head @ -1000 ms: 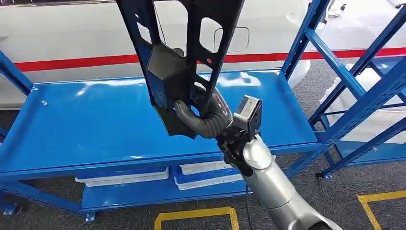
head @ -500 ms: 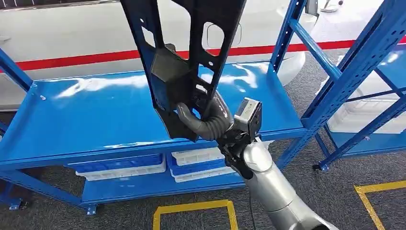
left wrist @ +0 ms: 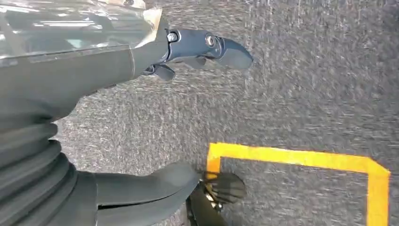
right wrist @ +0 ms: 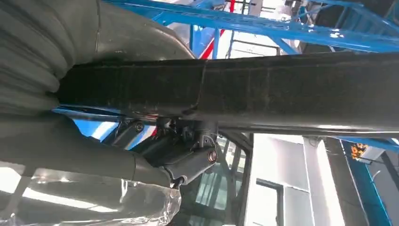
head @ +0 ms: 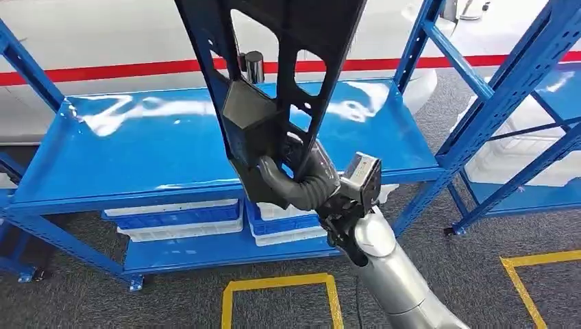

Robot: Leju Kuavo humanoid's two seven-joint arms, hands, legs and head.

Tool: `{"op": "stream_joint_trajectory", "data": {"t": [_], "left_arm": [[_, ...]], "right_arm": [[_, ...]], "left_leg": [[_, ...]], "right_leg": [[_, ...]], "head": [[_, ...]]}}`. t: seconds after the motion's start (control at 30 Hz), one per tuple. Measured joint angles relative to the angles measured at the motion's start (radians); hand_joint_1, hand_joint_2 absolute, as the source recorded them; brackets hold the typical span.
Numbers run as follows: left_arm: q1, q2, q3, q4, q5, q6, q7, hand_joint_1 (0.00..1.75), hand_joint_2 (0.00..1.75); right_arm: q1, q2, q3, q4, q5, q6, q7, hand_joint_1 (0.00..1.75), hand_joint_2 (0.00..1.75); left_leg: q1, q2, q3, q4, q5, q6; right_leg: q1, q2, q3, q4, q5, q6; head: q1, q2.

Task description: Take the parts from the cabinet and place them on the table.

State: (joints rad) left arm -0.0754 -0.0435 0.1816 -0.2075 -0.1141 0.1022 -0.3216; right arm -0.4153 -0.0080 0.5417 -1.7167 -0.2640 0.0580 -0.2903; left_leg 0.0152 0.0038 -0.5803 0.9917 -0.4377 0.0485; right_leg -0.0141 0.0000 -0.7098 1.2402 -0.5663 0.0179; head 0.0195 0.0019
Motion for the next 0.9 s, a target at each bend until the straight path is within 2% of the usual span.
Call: {"op": "stream_joint_trajectory", "data": {"t": [0.03, 0.07, 0.1, 0.13, 0.17, 0.2, 0.23, 0.3, 0.33, 0.37, 0.4, 0.43, 0.47, 0.5, 0.53, 0.57, 0.6, 0.63, 0.67, 0.7, 0.73, 0.77, 0.83, 0.87, 0.9], "left_arm": [[0.000, 0.000, -0.002, 0.000, -0.001, -0.001, 0.000, 0.00, 1.75], [0.000, 0.000, -0.006, 0.000, -0.001, -0.002, 0.001, 0.00, 1.75], [0.000, 0.000, -0.008, 0.000, -0.001, -0.003, 0.002, 0.00, 1.75], [0.000, 0.000, -0.008, 0.000, -0.002, -0.004, 0.002, 0.00, 1.75], [0.000, 0.000, -0.008, 0.000, -0.002, -0.004, 0.002, 0.00, 1.75], [0.000, 0.000, -0.009, -0.001, -0.002, -0.005, 0.003, 0.00, 1.75], [0.000, 0.000, -0.010, -0.004, -0.002, -0.006, 0.004, 0.00, 1.75], [-0.001, 0.001, -0.013, -0.004, -0.004, -0.009, 0.005, 0.00, 1.75], [-0.001, 0.001, -0.015, -0.004, -0.006, -0.010, 0.005, 0.00, 1.75], [-0.001, 0.004, -0.015, -0.004, -0.006, -0.010, 0.005, 0.00, 1.75], [-0.001, 0.006, -0.016, -0.005, -0.006, -0.010, 0.005, 0.00, 1.75], [0.000, 0.005, -0.017, -0.005, -0.006, -0.010, 0.005, 0.00, 1.75], [0.000, 0.005, -0.018, -0.005, -0.008, -0.010, 0.005, 0.00, 1.75], [0.000, 0.006, -0.018, -0.005, -0.008, -0.010, 0.005, 0.00, 1.75], [0.000, 0.007, -0.018, -0.005, -0.008, -0.010, 0.005, 0.00, 1.75], [0.000, 0.007, -0.018, -0.005, -0.008, -0.010, 0.005, 0.00, 1.75], [0.000, 0.007, -0.019, -0.005, -0.009, -0.010, 0.006, 0.00, 1.75], [-0.001, 0.008, -0.019, -0.006, -0.010, -0.010, 0.006, 0.00, 1.75], [-0.001, 0.008, -0.019, -0.007, -0.012, -0.010, 0.006, 0.00, 1.75], [-0.003, 0.009, -0.020, -0.009, -0.013, -0.010, 0.006, 0.00, 1.75], [-0.006, 0.011, -0.020, -0.011, -0.014, -0.010, 0.006, 0.00, 1.75], [-0.007, 0.010, -0.021, -0.012, -0.016, -0.010, 0.006, 0.00, 1.75], [-0.007, 0.011, -0.022, -0.013, -0.020, -0.010, 0.007, 0.00, 1.75], [-0.007, 0.010, -0.022, -0.013, -0.020, -0.011, 0.008, 0.00, 1.75], [-0.009, 0.008, -0.022, -0.013, -0.020, -0.013, 0.008, 0.00, 1.75]], "right_arm": [[0.008, -0.002, -0.001, -0.002, 0.006, -0.003, 0.001, 1.75, 1.75], [0.015, -0.005, -0.002, -0.004, 0.011, -0.004, 0.003, 1.75, 1.75], [0.020, -0.006, -0.002, -0.006, 0.018, -0.005, 0.004, 1.75, 1.75], [0.023, -0.008, -0.002, -0.009, 0.026, -0.006, 0.004, 1.75, 1.75], [0.024, -0.009, -0.002, -0.014, 0.029, -0.007, 0.004, 1.75, 1.75], [0.024, -0.009, -0.002, -0.019, 0.029, -0.008, 0.004, 1.75, 1.75], [0.025, -0.008, -0.002, -0.024, 0.032, -0.008, 0.004, 1.75, 1.75], [0.032, -0.011, -0.004, -0.031, 0.044, -0.010, 0.004, 1.75, 1.75], [0.035, -0.011, -0.005, -0.034, 0.049, -0.010, 0.005, 1.75, 1.75], [0.037, -0.012, -0.006, -0.035, 0.051, -0.010, 0.006, 1.75, 1.75], [0.037, -0.011, -0.006, -0.038, 0.050, -0.011, 0.006, 1.75, 1.75], [0.038, -0.010, -0.006, -0.040, 0.051, -0.011, 0.006, 1.75, 1.75], [0.039, -0.010, -0.006, -0.042, 0.051, -0.011, 0.007, 1.75, 1.75], [0.041, -0.010, -0.006, -0.043, 0.051, -0.011, 0.007, 1.75, 1.75], [0.044, -0.010, -0.006, -0.043, 0.051, -0.011, 0.007, 1.75, 1.75], [0.047, -0.011, -0.006, -0.043, 0.052, -0.011, 0.007, 1.75, 1.75], [0.051, -0.011, -0.006, -0.043, 0.057, -0.011, 0.007, 1.75, 1.75], [0.052, -0.011, -0.007, -0.043, 0.060, -0.010, 0.007, 1.75, 1.75], [0.053, -0.011, -0.007, -0.044, 0.062, -0.010, 0.007, 1.75, 1.75], [0.053, -0.011, -0.007, -0.047, 0.064, -0.010, 0.007, 1.75, 1.75], [0.054, -0.011, -0.008, -0.051, 0.065, -0.008, 0.007, 1.75, 1.75], [0.054, -0.011, -0.008, -0.053, 0.068, -0.006, 0.007, 1.75, 1.75], [0.058, -0.011, -0.008, -0.055, 0.079, 0.000, 0.006, 1.75, 1.75], [0.060, -0.012, -0.008, -0.056, 0.082, 0.003, 0.005, 1.75, 1.75], [0.062, -0.013, -0.008, -0.056, 0.082, 0.005, 0.003, 1.75, 1.75]], "left_leg": [[-0.001, 0.001, -0.013, 0.001, 0.010, 0.000], [-0.002, 0.002, -0.025, 0.001, 0.018, -0.002], [-0.002, 0.002, -0.035, 0.002, 0.027, -0.004], [-0.002, 0.002, -0.044, 0.002, 0.034, -0.008], [-0.002, 0.002, -0.051, 0.003, 0.041, -0.011], [-0.003, 0.002, -0.055, 0.006, 0.048, -0.017], [-0.008, 0.001, -0.063, 0.009, 0.053, -0.023], [-0.008, 0.000, -0.063, 0.008, 0.068, -0.034], [-0.005, -0.001, -0.063, 0.004, 0.074, -0.041], [-0.004, -0.002, -0.068, 0.004, 0.078, -0.049], [0.001, -0.004, -0.080, 0.020, 0.049, -0.052], [0.003, -0.004, -0.097, 0.067, -0.011, -0.056], [0.004, -0.005, -0.123, 0.147, -0.074, -0.063], [0.005, -0.005, -0.149, 0.234, -0.120, -0.069], [0.005, -0.005, -0.166, 0.300, -0.143, -0.072], [0.005, -0.005, -0.165, 0.326, -0.142, -0.073], [0.005, -0.005, -0.134, 0.299, -0.118, -0.071], [0.006, -0.005, -0.084, 0.233, -0.088, -0.069], [0.005, -0.005, -0.020, 0.141, -0.062, -0.065], [0.005, -0.008, 0.049, 0.045, -0.052, -0.059], [0.001, -0.009, 0.080, -0.005, -0.068, -0.052], [-0.003, -0.009, 0.071, 0.004, -0.057, -0.044], [-0.010, -0.008, 0.064, 0.001, -0.055, -0.033], [-0.009, -0.007, 0.061, -0.007, -0.044, -0.021], [-0.002, 0.003, 0.056, -0.016, -0.029, -0.013]], "right_leg": [[0.000, 0.000, -0.015, 0.065, -0.022, 0.005], [0.000, 0.000, -0.005, 0.079, -0.018, 0.013], [0.000, 0.000, 0.029, 0.045, 0.001, 0.023], [0.000, 0.000, 0.080, -0.025, 0.024, 0.032], [0.000, 0.000, 0.148, -0.122, 0.044, 0.038], [-0.002, -0.001, 0.211, -0.210, 0.045, 0.035], [0.005, 0.001, 0.244, -0.266, 0.032, 0.028], [0.008, 0.006, 0.221, -0.254, 0.041, 0.021], [0.009, 0.005, 0.215, -0.253, 0.045, 0.013], [-0.003, 0.004, 0.212, -0.260, 0.055, -0.001], [-0.007, 0.000, 0.214, -0.260, 0.064, -0.012], [-0.007, -0.001, 0.202, -0.260, 0.075, -0.028], [-0.006, -0.001, 0.190, -0.259, 0.085, -0.028], [-0.004, -0.001, 0.178, -0.258, 0.094, -0.029], [-0.003, -0.002, 0.167, -0.257, 0.102, -0.029], [-0.002, -0.002, 0.158, -0.257, 0.109, -0.027], [-0.002, -0.001, 0.148, -0.256, 0.117, -0.025], [-0.002, -0.001, 0.141, -0.255, 0.121, -0.021], [-0.002, -0.001, 0.136, -0.253, 0.126, -0.019], [-0.001, 0.000, 0.134, -0.249, 0.129, -0.014], [0.005, -0.001, 0.127, -0.247, 0.133, -0.009], [0.005, -0.003, 0.128, -0.248, 0.138, 0.000], [0.003, -0.003, 0.125, -0.250, 0.149, 0.015], [0.007, -0.002, 0.121, -0.253, 0.155, 0.024], [0.005, -0.003, 0.108, -0.235, 0.141, 0.023]], "head": [[0.000, 0.000], [0.000, 0.000], [0.000, 0.000], [0.000, 0.000], [0.000, 0.000], [0.000, 0.000], [0.000, 0.000], [0.002, 0.000], [0.000, 0.000], [0.001, 0.000], [0.001, 0.000], [-0.001, 0.000], [0.000, 0.000], [0.000, 0.000], [0.000, 0.000], [-0.001, 0.000], [-0.001, 0.000], [0.000, 0.000], [-0.001, 0.000], [-0.001, 0.000], [-0.001, 0.000], [0.003, 0.000], [0.002, 0.000], [0.001, 0.000], [0.002, 0.000]]}}
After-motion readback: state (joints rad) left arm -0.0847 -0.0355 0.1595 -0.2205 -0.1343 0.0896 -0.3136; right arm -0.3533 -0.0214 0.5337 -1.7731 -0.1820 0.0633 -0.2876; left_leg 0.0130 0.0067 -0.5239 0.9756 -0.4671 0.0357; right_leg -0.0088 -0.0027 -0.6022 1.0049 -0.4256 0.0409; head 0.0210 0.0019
